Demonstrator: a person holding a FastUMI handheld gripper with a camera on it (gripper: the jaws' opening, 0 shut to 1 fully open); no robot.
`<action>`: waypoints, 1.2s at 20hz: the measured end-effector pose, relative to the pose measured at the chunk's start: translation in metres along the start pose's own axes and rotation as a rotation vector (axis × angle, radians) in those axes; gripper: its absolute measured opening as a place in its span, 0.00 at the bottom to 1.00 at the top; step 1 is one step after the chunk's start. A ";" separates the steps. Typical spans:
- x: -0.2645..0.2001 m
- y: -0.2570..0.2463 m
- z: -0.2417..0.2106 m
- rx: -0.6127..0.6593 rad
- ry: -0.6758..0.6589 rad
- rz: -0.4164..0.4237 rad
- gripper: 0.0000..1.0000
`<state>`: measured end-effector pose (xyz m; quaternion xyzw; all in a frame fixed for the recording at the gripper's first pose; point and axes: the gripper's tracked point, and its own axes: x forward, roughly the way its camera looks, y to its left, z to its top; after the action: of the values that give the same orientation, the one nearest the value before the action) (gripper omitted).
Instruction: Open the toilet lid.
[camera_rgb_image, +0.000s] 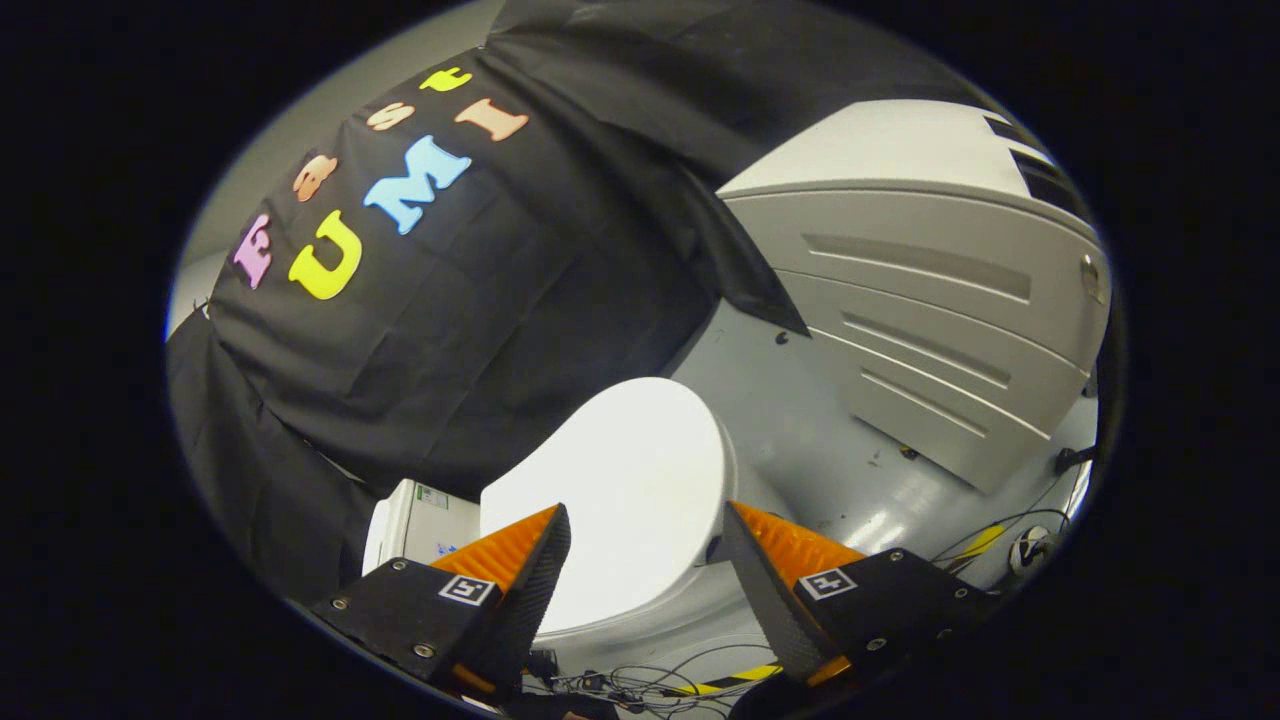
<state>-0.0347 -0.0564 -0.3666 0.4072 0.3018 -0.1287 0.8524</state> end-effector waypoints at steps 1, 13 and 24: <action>0.001 -0.008 -0.004 0.029 0.009 -0.012 0.94; 0.030 -0.072 -0.045 0.234 0.094 -0.068 0.93; 0.081 -0.077 -0.051 0.381 0.110 0.066 0.67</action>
<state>-0.0280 -0.0642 -0.4886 0.5771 0.3045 -0.1328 0.7461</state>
